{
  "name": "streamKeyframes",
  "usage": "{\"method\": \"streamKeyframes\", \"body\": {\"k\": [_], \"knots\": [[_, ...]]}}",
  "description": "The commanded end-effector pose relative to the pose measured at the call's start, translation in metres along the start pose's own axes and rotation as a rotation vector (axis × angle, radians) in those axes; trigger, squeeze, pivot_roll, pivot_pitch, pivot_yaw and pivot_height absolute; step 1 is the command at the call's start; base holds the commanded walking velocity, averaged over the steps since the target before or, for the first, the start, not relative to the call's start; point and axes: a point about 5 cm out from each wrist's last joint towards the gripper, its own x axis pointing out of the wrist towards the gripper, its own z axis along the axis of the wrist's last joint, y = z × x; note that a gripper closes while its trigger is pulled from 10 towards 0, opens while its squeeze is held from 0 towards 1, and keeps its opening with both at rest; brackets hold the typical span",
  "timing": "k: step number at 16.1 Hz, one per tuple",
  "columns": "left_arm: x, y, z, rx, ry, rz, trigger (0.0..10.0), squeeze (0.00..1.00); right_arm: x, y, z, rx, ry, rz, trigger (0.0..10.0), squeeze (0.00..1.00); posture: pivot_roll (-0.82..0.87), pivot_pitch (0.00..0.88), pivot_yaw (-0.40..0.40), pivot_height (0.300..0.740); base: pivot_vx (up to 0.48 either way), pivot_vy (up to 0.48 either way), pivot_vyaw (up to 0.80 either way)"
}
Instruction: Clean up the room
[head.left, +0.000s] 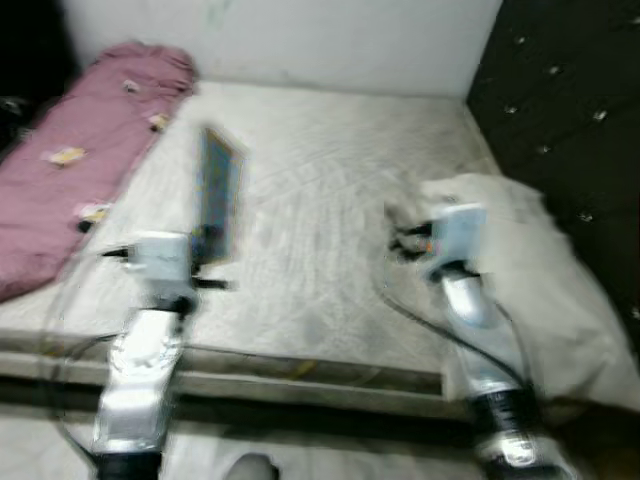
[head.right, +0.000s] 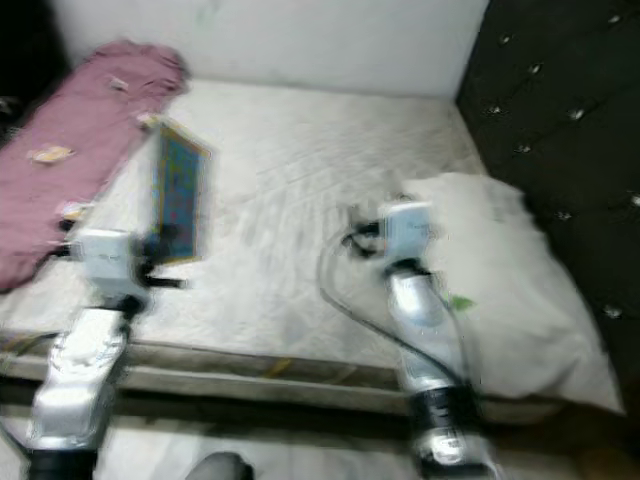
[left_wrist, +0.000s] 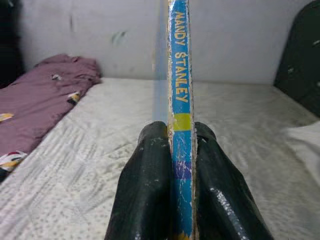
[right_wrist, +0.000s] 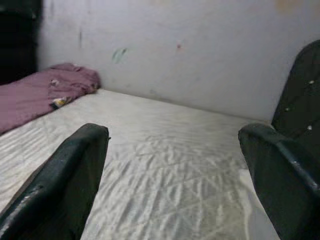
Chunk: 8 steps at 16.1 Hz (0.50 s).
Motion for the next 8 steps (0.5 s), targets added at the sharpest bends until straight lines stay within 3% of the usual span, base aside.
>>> {"method": "streamKeyframes", "body": {"k": [1,8], "knots": [[0.005,-0.0152,0.0121,-0.013,-0.057,-0.057,10.0,0.0,-0.0046,-0.019,-0.0008,-0.02,0.006,-0.054,10.0,0.0,0.0,0.0,-0.025,0.74,0.285,0.0,0.0],[0.0065,-0.0157,0.01,0.01,-0.042,-0.028,10.0,0.0,-0.0043,-0.0207,-0.0015,-0.021,0.011,-0.06,10.0,0.0,0.0,0.0,-0.032,0.74,0.036,0.0,0.0]]}}
